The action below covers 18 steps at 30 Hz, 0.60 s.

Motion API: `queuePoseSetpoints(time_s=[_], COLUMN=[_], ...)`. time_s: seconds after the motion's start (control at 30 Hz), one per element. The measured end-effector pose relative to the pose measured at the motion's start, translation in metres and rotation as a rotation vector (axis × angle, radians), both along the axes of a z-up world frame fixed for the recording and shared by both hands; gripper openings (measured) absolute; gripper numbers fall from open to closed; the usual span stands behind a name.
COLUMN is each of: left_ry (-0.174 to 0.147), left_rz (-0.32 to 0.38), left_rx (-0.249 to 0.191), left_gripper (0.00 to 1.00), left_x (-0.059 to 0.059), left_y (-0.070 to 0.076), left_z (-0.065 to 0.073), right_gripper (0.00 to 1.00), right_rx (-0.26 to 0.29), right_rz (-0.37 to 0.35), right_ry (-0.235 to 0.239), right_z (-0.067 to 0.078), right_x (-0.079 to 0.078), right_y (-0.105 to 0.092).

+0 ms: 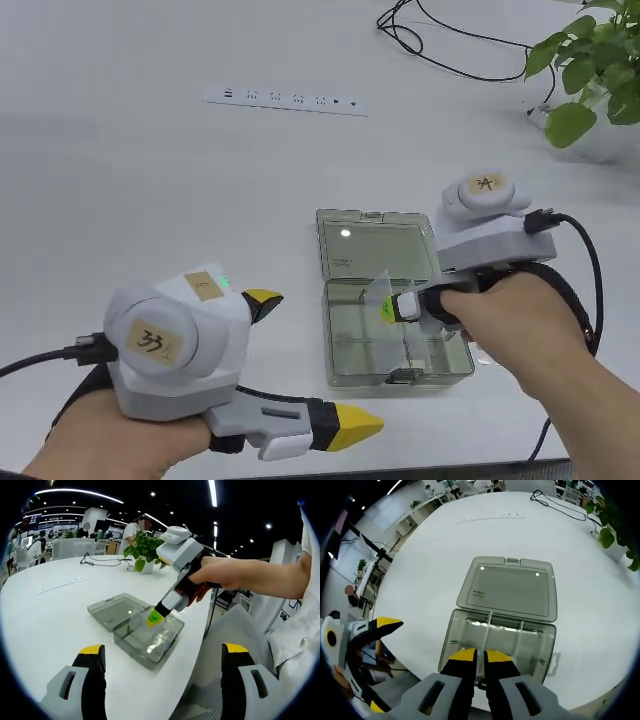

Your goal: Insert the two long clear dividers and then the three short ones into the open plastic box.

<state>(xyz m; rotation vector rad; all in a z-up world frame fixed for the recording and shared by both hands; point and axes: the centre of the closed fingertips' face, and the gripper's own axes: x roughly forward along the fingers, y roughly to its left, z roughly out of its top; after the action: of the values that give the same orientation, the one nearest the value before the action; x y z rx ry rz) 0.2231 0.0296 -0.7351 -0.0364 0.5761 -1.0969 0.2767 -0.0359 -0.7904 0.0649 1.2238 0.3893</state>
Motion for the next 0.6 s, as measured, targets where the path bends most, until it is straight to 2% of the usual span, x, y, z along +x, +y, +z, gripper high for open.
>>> queuePoseSetpoints(time_s=[0.3,0.6], left_ry=[0.004,0.003], left_rz=[0.004,0.002], left_rx=[0.003,0.013], left_gripper=[0.99,0.99], left_x=[0.000,-0.001], left_y=[0.000,0.000], left_z=[-0.001,-0.001], right_gripper=[0.07,0.08], right_rx=[-0.018,0.021], right_rz=[0.055,0.051], right_ry=[-0.013,-0.003], right_z=[-0.006,-0.020], right_x=[0.003,0.006], right_y=[0.003,0.002])
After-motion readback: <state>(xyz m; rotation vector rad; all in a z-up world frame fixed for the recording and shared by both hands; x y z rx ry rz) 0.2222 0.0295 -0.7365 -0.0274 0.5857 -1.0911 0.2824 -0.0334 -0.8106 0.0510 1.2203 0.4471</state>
